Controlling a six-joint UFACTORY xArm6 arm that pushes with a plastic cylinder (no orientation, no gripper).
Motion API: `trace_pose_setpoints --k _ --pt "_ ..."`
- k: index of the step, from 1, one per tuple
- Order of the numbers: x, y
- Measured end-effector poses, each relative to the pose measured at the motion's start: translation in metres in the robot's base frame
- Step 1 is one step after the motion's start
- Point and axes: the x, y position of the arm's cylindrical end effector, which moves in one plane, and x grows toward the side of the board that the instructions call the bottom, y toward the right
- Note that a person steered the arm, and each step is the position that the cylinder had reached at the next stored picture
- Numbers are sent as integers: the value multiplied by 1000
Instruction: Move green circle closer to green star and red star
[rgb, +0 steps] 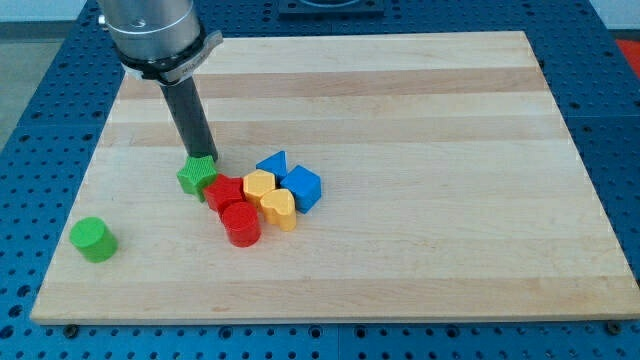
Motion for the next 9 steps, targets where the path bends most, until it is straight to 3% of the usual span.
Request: trace_pose_setpoints --k 2,3,4,5,6,7,9 --pt "-4 26" --pt "-41 -22" --pt "-65 -107" --pt "-60 -146" --pt "-57 -149" --pt "-39 -149" --pt "48 -149"
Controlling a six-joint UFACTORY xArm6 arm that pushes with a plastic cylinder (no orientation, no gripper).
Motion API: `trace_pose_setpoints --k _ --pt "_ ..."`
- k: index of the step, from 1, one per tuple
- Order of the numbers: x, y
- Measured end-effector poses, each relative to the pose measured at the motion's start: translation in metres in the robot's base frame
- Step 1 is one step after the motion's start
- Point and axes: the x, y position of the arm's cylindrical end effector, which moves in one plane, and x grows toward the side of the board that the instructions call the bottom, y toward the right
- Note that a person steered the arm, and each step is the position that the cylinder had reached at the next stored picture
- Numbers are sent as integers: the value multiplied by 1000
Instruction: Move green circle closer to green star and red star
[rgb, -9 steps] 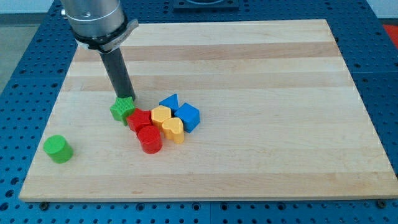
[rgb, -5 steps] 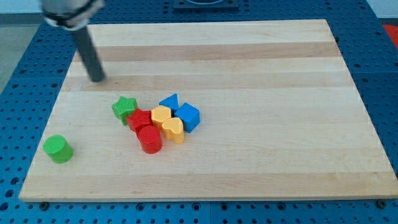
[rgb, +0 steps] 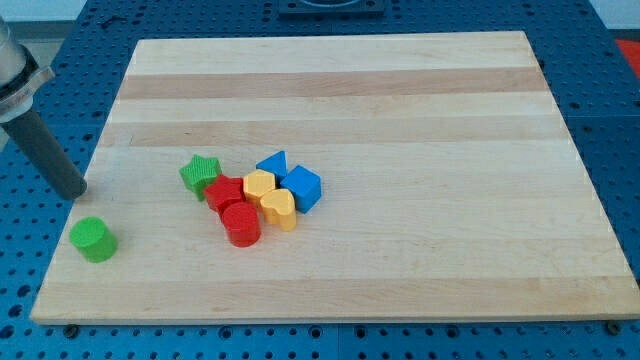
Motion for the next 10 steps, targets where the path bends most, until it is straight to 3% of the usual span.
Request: trace_pose_setpoints --k 3,4,6,10 --pt "112 1" --pt "112 24" --pt "74 50" --pt "10 41"
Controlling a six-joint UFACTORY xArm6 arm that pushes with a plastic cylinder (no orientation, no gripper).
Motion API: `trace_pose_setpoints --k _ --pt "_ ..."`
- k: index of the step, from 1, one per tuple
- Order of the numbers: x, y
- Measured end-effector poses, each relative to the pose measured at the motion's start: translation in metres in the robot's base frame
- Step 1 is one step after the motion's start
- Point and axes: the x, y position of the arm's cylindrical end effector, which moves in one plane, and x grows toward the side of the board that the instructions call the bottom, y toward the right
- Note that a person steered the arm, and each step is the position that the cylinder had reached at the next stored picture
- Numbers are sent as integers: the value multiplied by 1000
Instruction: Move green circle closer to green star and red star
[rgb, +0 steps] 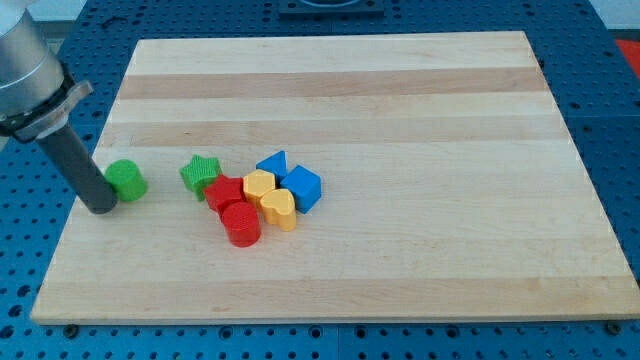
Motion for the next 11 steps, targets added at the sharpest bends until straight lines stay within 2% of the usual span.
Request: trace_pose_setpoints --k 3,7,8,10,11 --pt "-69 3" --pt "-55 -8" --pt "-54 10" --pt "-78 104" --pt "-80 109"
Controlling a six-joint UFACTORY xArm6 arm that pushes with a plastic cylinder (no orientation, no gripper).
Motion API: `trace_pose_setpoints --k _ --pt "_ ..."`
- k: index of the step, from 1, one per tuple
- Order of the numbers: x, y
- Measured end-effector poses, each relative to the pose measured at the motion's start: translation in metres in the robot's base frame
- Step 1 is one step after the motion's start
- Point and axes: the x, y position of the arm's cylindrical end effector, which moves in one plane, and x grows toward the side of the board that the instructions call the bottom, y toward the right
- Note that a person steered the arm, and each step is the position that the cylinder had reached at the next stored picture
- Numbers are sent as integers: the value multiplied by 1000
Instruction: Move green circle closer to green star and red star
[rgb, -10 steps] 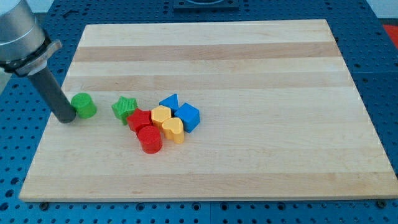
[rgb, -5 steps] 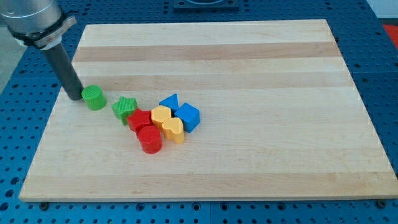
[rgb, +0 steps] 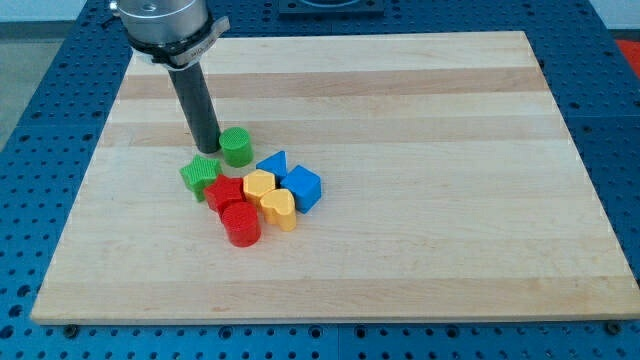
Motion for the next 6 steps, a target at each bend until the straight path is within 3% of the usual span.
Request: trace_pose_setpoints --k 2,3,4,6 --pt "-14 -1" --pt "-47 20" --pt "-50 47" --pt "14 43"
